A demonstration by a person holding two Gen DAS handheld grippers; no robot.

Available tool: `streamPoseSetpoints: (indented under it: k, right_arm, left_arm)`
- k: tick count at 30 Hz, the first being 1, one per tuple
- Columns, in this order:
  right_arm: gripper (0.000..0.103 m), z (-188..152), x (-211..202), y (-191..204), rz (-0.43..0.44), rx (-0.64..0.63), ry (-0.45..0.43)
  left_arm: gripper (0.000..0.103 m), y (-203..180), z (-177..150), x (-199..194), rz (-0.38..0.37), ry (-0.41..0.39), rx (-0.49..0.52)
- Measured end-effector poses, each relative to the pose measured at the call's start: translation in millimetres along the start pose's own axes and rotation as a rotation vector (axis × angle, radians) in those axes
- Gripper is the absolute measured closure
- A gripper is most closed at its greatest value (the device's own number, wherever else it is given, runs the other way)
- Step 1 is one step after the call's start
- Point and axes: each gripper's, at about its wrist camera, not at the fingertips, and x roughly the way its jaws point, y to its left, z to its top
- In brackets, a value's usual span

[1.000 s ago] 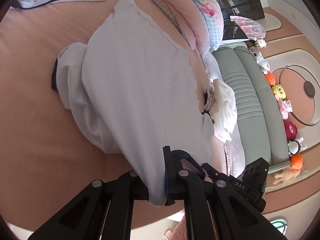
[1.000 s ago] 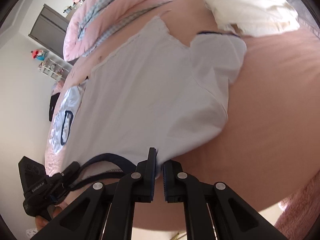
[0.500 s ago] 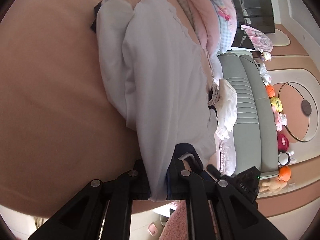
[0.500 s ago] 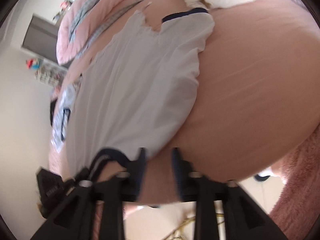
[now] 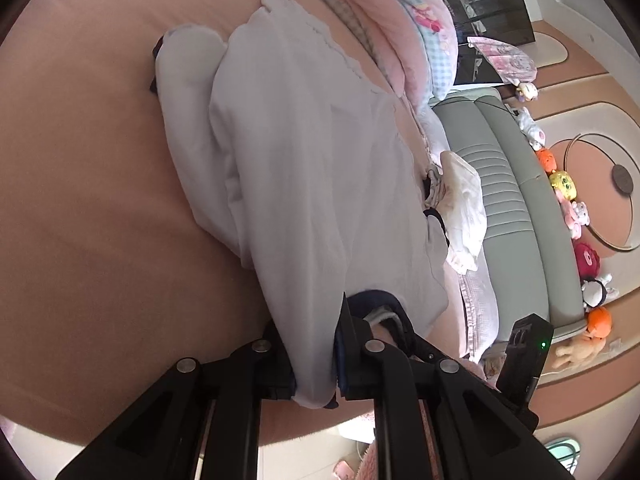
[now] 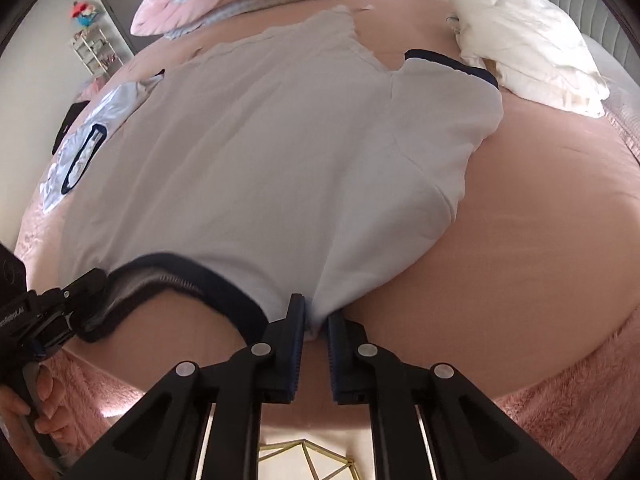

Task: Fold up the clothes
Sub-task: 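Open both grippers to release the shirt hem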

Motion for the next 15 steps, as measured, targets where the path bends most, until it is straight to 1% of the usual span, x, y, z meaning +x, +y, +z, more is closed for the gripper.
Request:
streamPoseSetpoints:
  k: [4, 5, 9, 10, 11, 12, 14, 15]
  right_arm:
    - [0.096, -3.1, -6.5, -21.2, 0.137, 0.123, 0.001]
    - [0.096, -4.9, -9.5, -24.6, 0.154, 0.142, -0.002]
    - [0.096, -14.1, -25.4, -26.6, 0.13, 0.141, 0.01]
    - [0.093, -15.9, -30.6, -29.6, 0.14, 0.145, 0.014]
    - [0.093, -17.3, -36.5, -32.4, 0.146, 0.146, 0.008]
    - [0.093, -18.2, -43.6, -35.0, 0.146, 0.145, -0.013]
    - [0.091, -18.8, -58.1, -39.4, 0.142, 0.137, -0.06]
    - [0.088, -15.0, -64.0, -39.3, 0.136, 0.121, -0.088]
  left_arm:
    - [0.093, -2.1, -2.4, -1.2, -0.03, 0.015, -0.007]
    - [0.093, -3.2, -3.0, -2.2, -0.028, 0.021, -0.005]
    - [0.09, 1.0, -9.7, -15.4, 0.023, 0.068, -0.034]
    - [0.086, 2.5, -9.8, -23.4, 0.025, 0.069, -0.054]
    - [0.079, 2.3, -8.1, -35.7, 0.038, 0.04, -0.059]
    - [0.076, 1.3, -5.8, -50.4, 0.058, -0.009, -0.055]
    - [0.062, 4.1, 4.5, -76.6, 0.113, -0.121, -0.06]
    - [0.06, 8.2, 13.4, -83.6, 0.152, -0.165, -0.071]
